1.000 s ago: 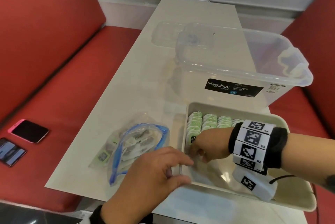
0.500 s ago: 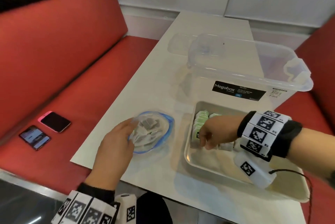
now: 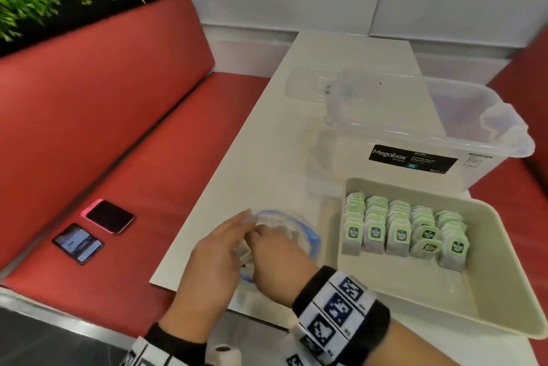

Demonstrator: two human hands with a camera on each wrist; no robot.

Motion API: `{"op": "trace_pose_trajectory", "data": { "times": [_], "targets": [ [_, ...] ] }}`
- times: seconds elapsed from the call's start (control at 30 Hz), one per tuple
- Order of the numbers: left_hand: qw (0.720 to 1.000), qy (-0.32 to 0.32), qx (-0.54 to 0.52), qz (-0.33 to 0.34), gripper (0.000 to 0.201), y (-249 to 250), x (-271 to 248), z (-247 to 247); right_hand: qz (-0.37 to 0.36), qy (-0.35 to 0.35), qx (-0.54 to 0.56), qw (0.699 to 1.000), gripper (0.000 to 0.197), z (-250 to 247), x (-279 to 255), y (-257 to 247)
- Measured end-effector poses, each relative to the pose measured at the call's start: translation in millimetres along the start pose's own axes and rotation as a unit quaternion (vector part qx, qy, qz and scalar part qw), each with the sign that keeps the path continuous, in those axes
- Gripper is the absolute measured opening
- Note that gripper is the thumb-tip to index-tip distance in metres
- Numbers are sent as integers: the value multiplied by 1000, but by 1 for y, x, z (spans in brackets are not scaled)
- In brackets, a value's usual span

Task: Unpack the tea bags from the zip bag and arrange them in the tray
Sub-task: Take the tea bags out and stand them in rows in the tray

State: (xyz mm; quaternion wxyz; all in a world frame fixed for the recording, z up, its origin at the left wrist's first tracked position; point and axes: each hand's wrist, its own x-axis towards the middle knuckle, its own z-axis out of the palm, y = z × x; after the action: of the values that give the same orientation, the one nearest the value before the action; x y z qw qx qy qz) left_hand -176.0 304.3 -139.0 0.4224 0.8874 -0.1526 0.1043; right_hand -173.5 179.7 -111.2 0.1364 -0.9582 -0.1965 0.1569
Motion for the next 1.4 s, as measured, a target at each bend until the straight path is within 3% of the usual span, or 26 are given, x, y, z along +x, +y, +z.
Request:
{"op": "trace_pose_trajectory", "data": {
  "times": [0.1,0.17,0.2,0.23,0.27,0.33,0.43,0.5,0.57,0.63,0.7,0.8,0.87,0.9,0.93,0.97,1.0,1.03,1.17,1.27,1.4],
  "targets": [
    [999,-32,-26,-3,56,3,-4,-5,47,-46,35,997,32,5,23,7],
    [996,-68,-51,-20,54,3,-7,-8,79,-91,34,992,39,15,31,0],
    [995,-86,-46,-19,59,2,-8,-10,103,-101,-49,988,41,26,35,-9],
    [994,-100,-35,-15,63,-1,-10,-11,156,-141,-155,965,41,35,40,-27],
    [993,-112,-29,-12,66,-4,-11,-12,265,-230,-201,915,40,34,39,-46],
    [992,-126,-22,0,69,-6,-11,-13,362,-201,-259,873,41,55,53,-66],
    [991,-128,-22,15,75,-9,-9,-13,349,-167,-417,822,51,55,54,-73],
    [991,-127,-11,30,80,-13,-7,-12,388,-148,-408,813,52,60,53,-80],
    [992,-122,1,39,81,-14,-5,-10,409,-101,-381,823,51,61,57,-81],
    [992,-117,0,46,76,-13,-3,-7,403,-57,-420,811,54,62,58,-78],
    [992,-116,6,45,71,-13,-1,-3,389,-64,-446,804,65,64,56,-71],
    [991,-126,20,42,70,-8,1,-2,349,-138,-421,826,74,67,55,-74],
    [991,-132,31,17,73,-2,5,-3,216,-161,-469,841,86,54,47,-55],
    [992,-125,31,1,76,0,7,-4,140,-113,-478,860,85,38,47,-36],
    [993,-112,31,-9,78,1,10,-5,108,-28,-439,891,74,24,43,-22],
    [995,-97,32,-13,79,0,12,-6,70,13,-267,961,53,19,33,-6],
    [996,-84,37,-14,80,-1,14,-6,49,22,-108,993,35,12,24,6],
    [996,-74,41,-15,80,-2,15,-6,45,21,-33,998,27,4,18,14],
    [996,-55,59,-29,76,1,16,-4,41,72,30,996,22,6,8,13],
    [993,-74,89,-33,75,10,15,-1,22,135,-75,988,11,5,1,3],
    [986,-83,127,-70,76,18,15,-1,32,146,-70,986,32,15,-7,0]
  ]
}}
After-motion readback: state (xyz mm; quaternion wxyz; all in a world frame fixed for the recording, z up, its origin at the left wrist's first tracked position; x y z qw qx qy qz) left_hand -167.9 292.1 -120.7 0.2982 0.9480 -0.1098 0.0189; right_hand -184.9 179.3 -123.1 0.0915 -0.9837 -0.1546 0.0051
